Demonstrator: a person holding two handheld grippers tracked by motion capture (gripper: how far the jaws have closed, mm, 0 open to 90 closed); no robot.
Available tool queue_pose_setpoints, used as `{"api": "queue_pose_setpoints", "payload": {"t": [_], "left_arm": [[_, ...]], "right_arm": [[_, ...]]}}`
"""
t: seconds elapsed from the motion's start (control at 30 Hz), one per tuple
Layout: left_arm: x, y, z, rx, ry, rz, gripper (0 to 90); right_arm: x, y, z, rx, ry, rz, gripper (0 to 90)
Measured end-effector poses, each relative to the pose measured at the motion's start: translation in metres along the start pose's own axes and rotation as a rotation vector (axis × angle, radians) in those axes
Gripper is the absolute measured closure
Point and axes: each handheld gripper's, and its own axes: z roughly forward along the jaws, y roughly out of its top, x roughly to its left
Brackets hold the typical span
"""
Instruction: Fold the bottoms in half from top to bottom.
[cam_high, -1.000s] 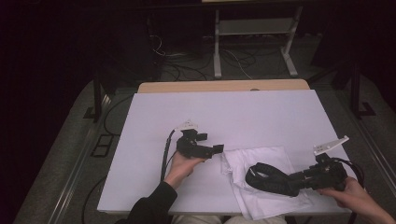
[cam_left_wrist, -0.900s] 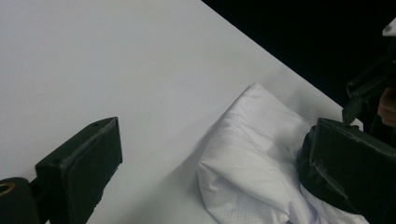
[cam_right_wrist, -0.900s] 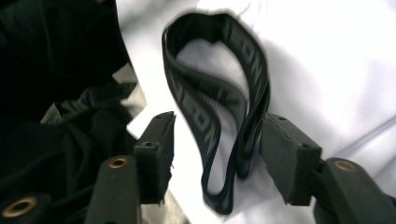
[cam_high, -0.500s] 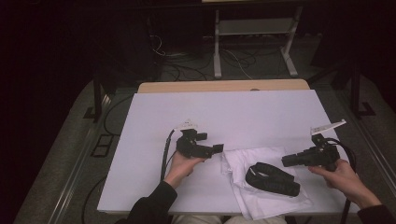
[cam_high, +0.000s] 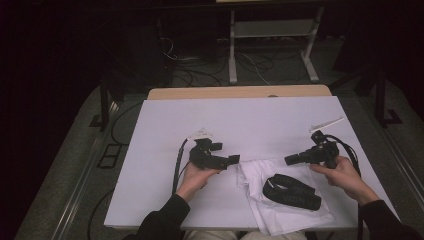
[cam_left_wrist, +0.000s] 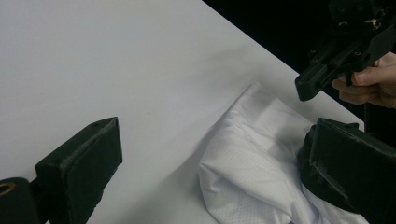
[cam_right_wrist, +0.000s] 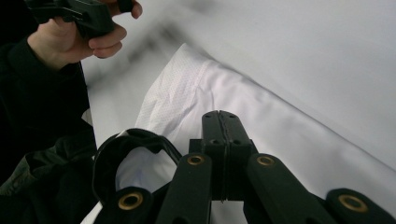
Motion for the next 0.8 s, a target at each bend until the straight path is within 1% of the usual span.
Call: {"api": "queue_pose_setpoints", "payload": {"t": [0.07,0.23,0.37,0.47,0.63,0.8], "left_arm": [[0.0,0.0,0.0,0.001,-0.001,0.003,1.6],[-0.001,0.0,0.001,0.007,-0.002,0.003,1.6],[-0.001,0.0,0.001,0.007,-0.003,0.005,1.6],[0.0,-0.001,0.002,0.009,-0.004,0.005,1.6],[-0.001,-0.001,0.002,0.013,-0.006,0.006,1.7],[-0.001,-0.001,0.002,0.017,-0.009,0.006,1.7]], "right_arm": [[0.0,0.004,0.007,0.029,0.015,0.007,88.0],[0.003,0.009,0.022,0.081,0.027,0.017,87.9],[0.003,0.012,0.031,0.105,0.042,0.018,87.9],[0.004,0.012,0.038,0.135,0.041,0.018,87.9],[0.006,0.012,0.046,0.169,0.049,0.012,87.7],[0.008,0.011,0.053,0.214,0.046,0.008,87.8]]}}
